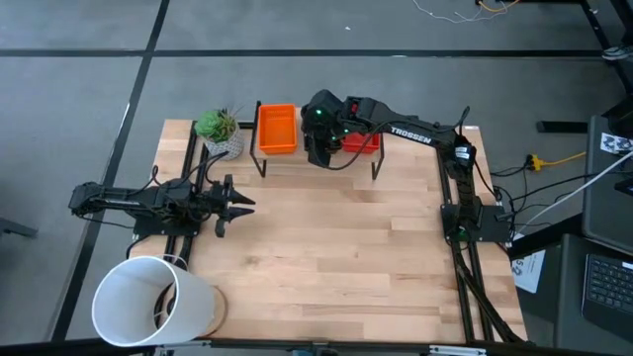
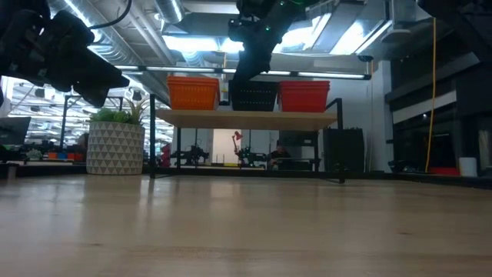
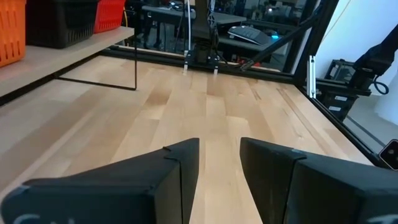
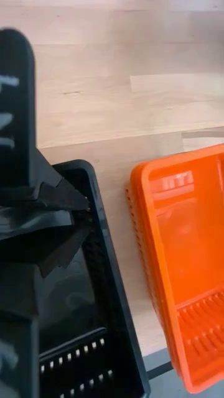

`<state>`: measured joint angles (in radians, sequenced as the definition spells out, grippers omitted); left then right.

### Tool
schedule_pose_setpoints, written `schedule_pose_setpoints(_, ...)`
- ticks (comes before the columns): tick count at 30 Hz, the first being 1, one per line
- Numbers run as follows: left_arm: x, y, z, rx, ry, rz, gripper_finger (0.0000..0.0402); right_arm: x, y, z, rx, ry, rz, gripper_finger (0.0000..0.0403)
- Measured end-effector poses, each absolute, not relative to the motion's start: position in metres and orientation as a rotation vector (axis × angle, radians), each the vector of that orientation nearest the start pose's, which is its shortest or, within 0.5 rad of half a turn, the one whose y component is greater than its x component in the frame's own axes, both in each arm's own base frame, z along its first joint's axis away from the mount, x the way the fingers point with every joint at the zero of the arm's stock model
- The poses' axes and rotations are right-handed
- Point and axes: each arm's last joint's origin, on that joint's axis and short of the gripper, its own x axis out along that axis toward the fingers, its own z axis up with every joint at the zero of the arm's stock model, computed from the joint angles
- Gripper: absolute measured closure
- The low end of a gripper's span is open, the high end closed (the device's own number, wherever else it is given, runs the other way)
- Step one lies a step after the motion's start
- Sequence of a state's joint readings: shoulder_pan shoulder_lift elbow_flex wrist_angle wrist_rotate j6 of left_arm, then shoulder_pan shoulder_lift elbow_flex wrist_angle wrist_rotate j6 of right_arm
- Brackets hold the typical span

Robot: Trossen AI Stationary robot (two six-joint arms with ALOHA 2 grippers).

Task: Stack baskets on shelf by color
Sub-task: Adjust the stacked bins on the shelf

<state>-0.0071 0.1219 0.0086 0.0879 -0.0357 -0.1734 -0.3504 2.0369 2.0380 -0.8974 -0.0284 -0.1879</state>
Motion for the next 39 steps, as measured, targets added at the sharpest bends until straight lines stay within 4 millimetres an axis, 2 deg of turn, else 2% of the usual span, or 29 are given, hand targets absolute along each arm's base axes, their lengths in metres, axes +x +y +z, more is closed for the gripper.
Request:
schedule_pose_setpoints(18,0.1048,0.0002,0.165,-0.128,0.024,0.028,0.0292,0.42,-0.1495,0.3285,0.006,0.856,-0.188,0.035)
schedule_pose_setpoints(39,0.1048,0.0002,0.1645,-0.128,0.03,0.027,0.0292,0.4163,-0.148,0.3254,0.029,0.911,-0.217,0.035)
